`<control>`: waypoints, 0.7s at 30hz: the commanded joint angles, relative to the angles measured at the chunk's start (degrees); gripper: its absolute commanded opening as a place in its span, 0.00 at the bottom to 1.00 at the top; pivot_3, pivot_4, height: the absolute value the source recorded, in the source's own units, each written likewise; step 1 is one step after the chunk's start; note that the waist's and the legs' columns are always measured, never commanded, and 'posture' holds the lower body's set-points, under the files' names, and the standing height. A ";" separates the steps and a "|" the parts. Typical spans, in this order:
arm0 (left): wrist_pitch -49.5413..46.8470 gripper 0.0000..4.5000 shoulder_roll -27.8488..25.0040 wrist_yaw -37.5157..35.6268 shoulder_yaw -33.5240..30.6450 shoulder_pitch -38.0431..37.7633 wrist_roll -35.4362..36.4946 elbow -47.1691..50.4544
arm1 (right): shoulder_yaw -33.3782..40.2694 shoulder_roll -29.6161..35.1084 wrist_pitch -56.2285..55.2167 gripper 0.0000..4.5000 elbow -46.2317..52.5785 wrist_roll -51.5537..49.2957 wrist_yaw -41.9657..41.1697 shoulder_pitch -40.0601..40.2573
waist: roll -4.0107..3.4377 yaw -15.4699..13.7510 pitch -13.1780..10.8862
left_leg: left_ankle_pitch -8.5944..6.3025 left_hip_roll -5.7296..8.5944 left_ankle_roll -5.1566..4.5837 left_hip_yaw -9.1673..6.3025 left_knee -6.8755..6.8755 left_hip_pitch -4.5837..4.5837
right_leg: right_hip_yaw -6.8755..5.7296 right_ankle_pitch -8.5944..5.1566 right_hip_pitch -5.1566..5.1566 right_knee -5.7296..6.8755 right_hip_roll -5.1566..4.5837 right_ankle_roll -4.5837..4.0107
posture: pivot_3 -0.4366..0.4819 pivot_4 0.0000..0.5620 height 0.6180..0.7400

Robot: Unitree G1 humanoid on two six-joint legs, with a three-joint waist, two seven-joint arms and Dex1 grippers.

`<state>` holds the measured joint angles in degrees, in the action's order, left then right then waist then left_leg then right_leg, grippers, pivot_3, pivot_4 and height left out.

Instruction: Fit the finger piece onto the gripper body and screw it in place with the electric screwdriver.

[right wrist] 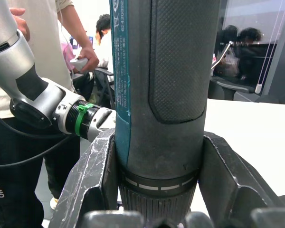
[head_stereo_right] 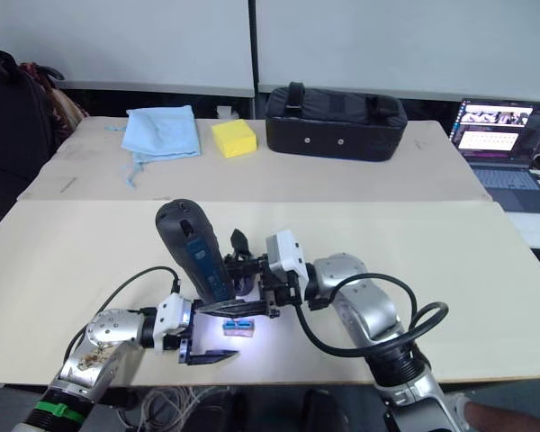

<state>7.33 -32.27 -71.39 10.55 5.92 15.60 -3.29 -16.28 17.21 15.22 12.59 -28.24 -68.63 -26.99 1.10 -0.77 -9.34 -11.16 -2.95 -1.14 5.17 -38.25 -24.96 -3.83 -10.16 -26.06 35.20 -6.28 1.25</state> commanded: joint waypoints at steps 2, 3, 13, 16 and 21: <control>-0.50 0.98 0.07 -0.27 1.84 -1.45 -1.34 -2.36 | 0.57 -0.62 -0.95 0.43 1.16 -1.43 -0.27 -1.13 | 0.00 0.00 0.00 | 0.00 0.00 0.00 0.00 0.00 0.01 | 0.00 0.00 0.00 0.00 0.00 0.00 | 0.48 0.27 1.00; -0.49 0.98 0.09 -0.25 1.84 -1.46 -1.34 -2.38 | 0.56 -0.64 -0.99 0.43 1.10 -1.42 -0.27 -1.15 | 0.00 0.00 0.00 | 0.00 0.00 0.00 0.00 0.00 0.01 | 0.00 0.00 0.00 0.00 0.00 0.00 | 0.48 0.27 1.00; -0.60 0.98 0.17 -0.14 1.93 -1.72 -1.32 -2.23 | 0.48 -0.74 -0.93 0.43 0.79 -1.36 -0.17 -1.22 | 0.00 0.01 0.01 | 0.00 0.00 0.00 0.00 0.00 0.01 | 0.00 0.01 0.01 0.01 0.00 0.01 | 0.48 0.27 1.00; -0.56 0.98 0.12 -0.11 1.98 -1.96 -1.37 -2.03 | 0.38 -0.68 -0.92 0.43 0.94 -1.32 -0.15 -1.03 | 0.00 0.02 0.02 | 0.00 0.00 0.00 0.01 0.00 0.01 | 0.00 0.01 0.01 0.01 0.00 0.01 | 0.48 0.27 1.00; -0.62 0.98 -0.04 -0.24 1.82 -1.34 -1.41 -2.30 | 0.46 -0.77 -1.03 0.43 0.37 -1.20 0.02 -1.51 | -0.01 0.02 0.02 | 0.00 0.00 0.00 0.01 0.00 0.02 | 0.00 0.01 0.01 0.01 0.00 0.01 | 0.48 0.27 1.00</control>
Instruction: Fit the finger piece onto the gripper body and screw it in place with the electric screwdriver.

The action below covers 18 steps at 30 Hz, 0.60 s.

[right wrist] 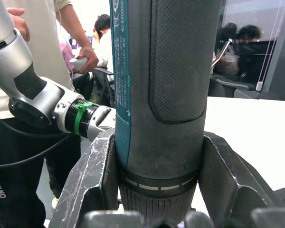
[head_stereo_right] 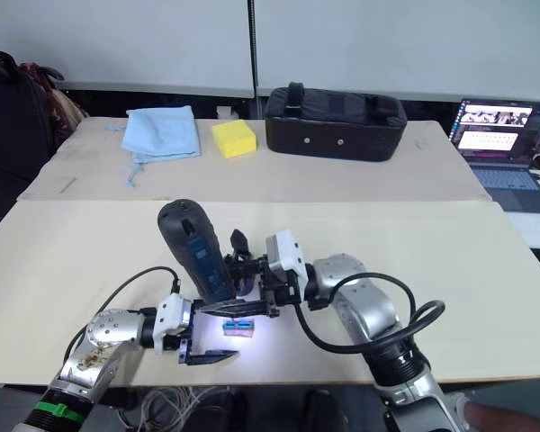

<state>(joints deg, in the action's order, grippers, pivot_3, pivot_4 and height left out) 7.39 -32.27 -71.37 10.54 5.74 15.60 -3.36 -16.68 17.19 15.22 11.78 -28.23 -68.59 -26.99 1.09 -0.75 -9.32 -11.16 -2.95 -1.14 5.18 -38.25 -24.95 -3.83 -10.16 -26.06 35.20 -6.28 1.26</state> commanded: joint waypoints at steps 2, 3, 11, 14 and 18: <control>-0.76 0.98 -0.10 -0.26 1.77 -0.88 -1.42 -2.26 | 0.85 -0.74 -1.00 0.43 1.08 -1.22 0.01 -1.59 | 0.00 0.00 0.00 | 0.00 0.00 0.00 0.00 0.00 0.00 | 0.00 0.00 0.00 0.00 0.00 0.00 | 0.48 0.27 1.00; -0.81 0.98 -0.13 -0.24 1.74 -0.82 -1.41 -2.22 | 0.83 -0.74 -1.02 0.43 1.05 -1.22 0.00 -1.61 | 0.00 0.01 0.00 | 0.00 0.00 0.00 0.00 0.00 0.00 | 0.00 0.00 0.00 0.00 0.00 0.00 | 0.48 0.27 1.00; -1.94 0.98 -0.57 0.33 1.76 -1.67 -1.18 -0.07 | 0.66 -0.75 -0.97 0.43 0.71 -1.33 -0.16 -1.82 | 0.01 0.07 0.01 | 0.00 0.00 0.00 0.00 0.00 0.00 | 0.00 0.02 0.00 0.01 0.00 0.02 | 0.48 0.27 1.00; -2.37 0.98 -0.70 0.59 1.77 -1.83 -1.04 0.52 | 0.58 -0.78 -0.86 0.43 0.56 -1.39 -0.23 -1.95 | 0.01 0.08 0.01 | 0.00 -0.01 0.00 0.00 0.00 0.00 | 0.00 0.01 0.00 0.01 0.00 0.01 | 0.48 0.27 1.00; -2.94 0.98 -0.84 0.83 1.71 -1.72 -0.98 1.01 | 0.47 -0.79 -0.91 0.43 0.29 -1.32 -0.35 -2.03 | 0.01 0.08 0.01 | 0.00 -0.01 0.00 0.00 0.00 0.00 | 0.00 0.01 -0.01 0.01 0.00 0.02 | 0.48 0.27 1.00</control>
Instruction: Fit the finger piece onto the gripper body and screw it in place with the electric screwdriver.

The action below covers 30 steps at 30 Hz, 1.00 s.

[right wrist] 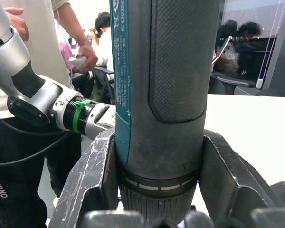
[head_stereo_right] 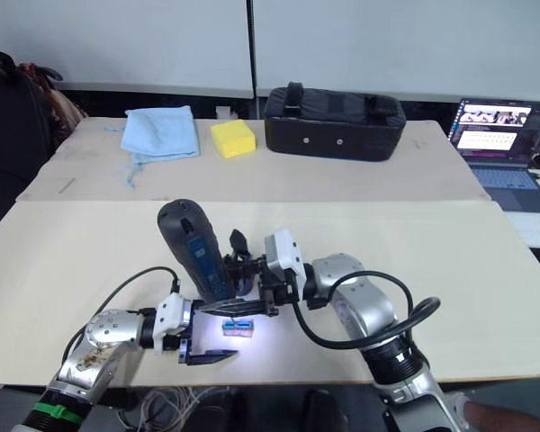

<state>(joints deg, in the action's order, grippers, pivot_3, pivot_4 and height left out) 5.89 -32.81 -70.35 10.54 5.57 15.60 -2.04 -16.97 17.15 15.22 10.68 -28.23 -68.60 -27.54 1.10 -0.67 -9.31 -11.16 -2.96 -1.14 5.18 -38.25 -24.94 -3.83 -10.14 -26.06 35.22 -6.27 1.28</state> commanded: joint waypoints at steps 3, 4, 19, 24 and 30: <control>-1.77 0.98 -0.33 -0.07 1.70 -1.35 -0.92 -0.10 | 0.66 -0.77 -0.99 0.43 1.17 -1.17 -0.36 -1.56 | 0.00 0.00 0.00 | 0.00 0.00 0.00 0.00 0.00 0.00 | 0.00 0.00 0.00 0.01 0.00 0.00 | 0.48 0.27 1.00; -1.85 0.98 -0.34 -0.05 1.69 -1.32 -0.91 -0.04 | 0.62 -0.77 -1.02 0.43 1.12 -1.14 -0.36 -1.57 | 0.00 0.00 0.00 | 0.00 0.00 0.00 0.00 0.00 0.00 | 0.00 0.00 0.00 0.01 0.00 0.00 | 0.48 0.27 1.00; -2.76 0.98 -0.50 0.30 1.62 -1.39 -0.64 0.88 | -0.08 -0.08 -0.96 0.43 -0.60 0.64 0.09 -1.20 | 0.00 0.00 0.00 | 0.00 0.00 0.00 0.00 0.00 0.00 | 0.00 0.00 0.00 0.01 0.00 0.00 | 0.48 0.27 1.00; -2.96 0.98 -0.54 0.37 1.49 -1.40 -0.63 1.05 | -0.75 0.38 -1.34 0.43 -1.27 2.10 -0.03 -0.83 | 0.00 0.00 0.07 | 0.00 0.00 0.00 0.00 0.00 0.02 | 0.00 0.00 0.01 0.01 0.00 0.00 | 0.48 0.27 1.00; -3.11 0.98 -0.53 0.36 1.29 -1.29 -0.41 1.13 | -0.95 1.09 -2.19 0.43 -0.89 1.92 -1.94 -0.27 | -0.01 0.00 0.12 | 0.00 0.00 0.00 0.00 0.00 0.05 | 0.00 -0.02 0.03 0.00 0.00 -0.02 | 0.48 0.27 1.00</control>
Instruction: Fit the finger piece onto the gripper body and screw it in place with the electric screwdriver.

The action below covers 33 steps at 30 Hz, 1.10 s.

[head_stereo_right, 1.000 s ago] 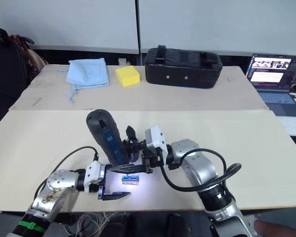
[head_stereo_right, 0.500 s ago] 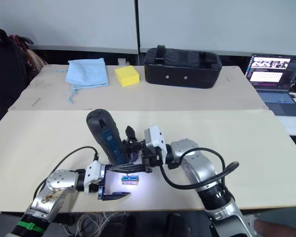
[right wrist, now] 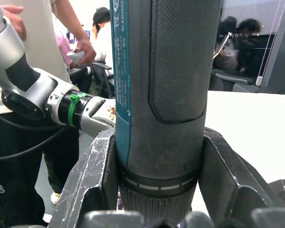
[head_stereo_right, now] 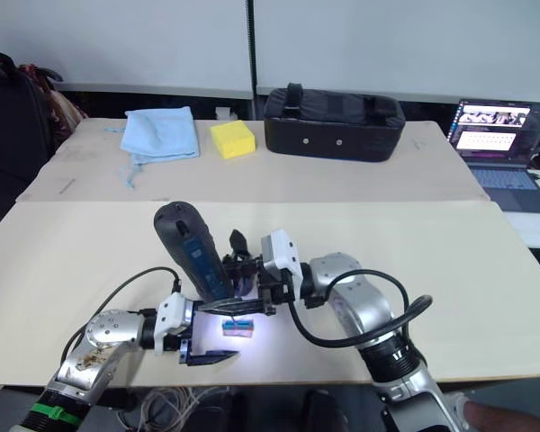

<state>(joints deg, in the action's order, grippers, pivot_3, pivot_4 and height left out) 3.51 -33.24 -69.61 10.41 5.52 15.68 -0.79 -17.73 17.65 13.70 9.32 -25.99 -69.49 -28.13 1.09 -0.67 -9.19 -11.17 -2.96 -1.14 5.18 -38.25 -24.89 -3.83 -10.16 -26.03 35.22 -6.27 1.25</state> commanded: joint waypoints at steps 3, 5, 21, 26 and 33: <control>-0.74 0.98 -0.04 -0.43 1.35 -1.01 -0.36 -0.24 | 0.40 0.91 0.40 0.43 0.59 -1.30 -1.52 0.15 | 0.00 0.00 0.00 | 0.00 0.00 0.00 0.00 0.00 0.01 | 0.00 0.00 0.01 0.00 0.00 0.00 | 0.48 0.27 1.00; -0.72 0.98 -0.02 -0.42 1.27 -0.96 -0.25 -0.23 | 0.95 1.01 1.08 0.43 0.74 -2.17 -1.54 -0.05 | 0.00 -0.01 0.00 | 0.00 0.00 0.00 0.00 0.00 0.01 | 0.00 0.00 0.01 0.00 0.00 0.00 | 0.48 0.27 1.00; 0.28 0.98 -0.36 -1.39 -1.02 -1.12 2.41 0.14 | 2.97 1.02 0.41 0.43 2.50 -4.11 -1.00 -2.97 | 0.00 0.00 0.00 | 0.00 -0.01 0.00 0.01 0.00 0.00 | 0.00 0.00 -0.02 0.01 0.00 -0.01 | 0.48 0.27 1.00; 0.89 0.98 -0.99 -2.73 -2.78 -2.05 4.88 1.35 | 3.65 0.96 2.98 0.43 4.93 -6.72 -0.51 -3.95 | 0.00 0.07 0.00 | 0.00 -0.02 0.00 0.00 0.00 0.00 | 0.00 0.00 -0.04 0.01 0.00 -0.01 | 0.48 0.27 1.00; -0.01 0.98 -2.77 -3.28 -8.12 -4.68 9.69 4.71 | 6.38 2.09 7.74 0.43 9.01 -11.16 1.28 -5.79 | 0.01 0.07 -0.01 | 0.00 -0.04 0.00 -0.02 0.00 -0.03 | 0.00 -0.02 -0.09 0.04 0.00 -0.05 | 0.48 0.27 1.00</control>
<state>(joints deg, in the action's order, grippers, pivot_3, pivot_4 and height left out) 3.47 -35.07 -72.71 4.69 1.33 23.13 1.39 -14.14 19.62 20.74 14.72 -34.12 -68.69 -32.53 1.10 -0.60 -9.20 -11.17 -3.01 -1.13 5.13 -38.25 -24.95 -3.83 -10.18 -26.14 35.25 -6.27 1.20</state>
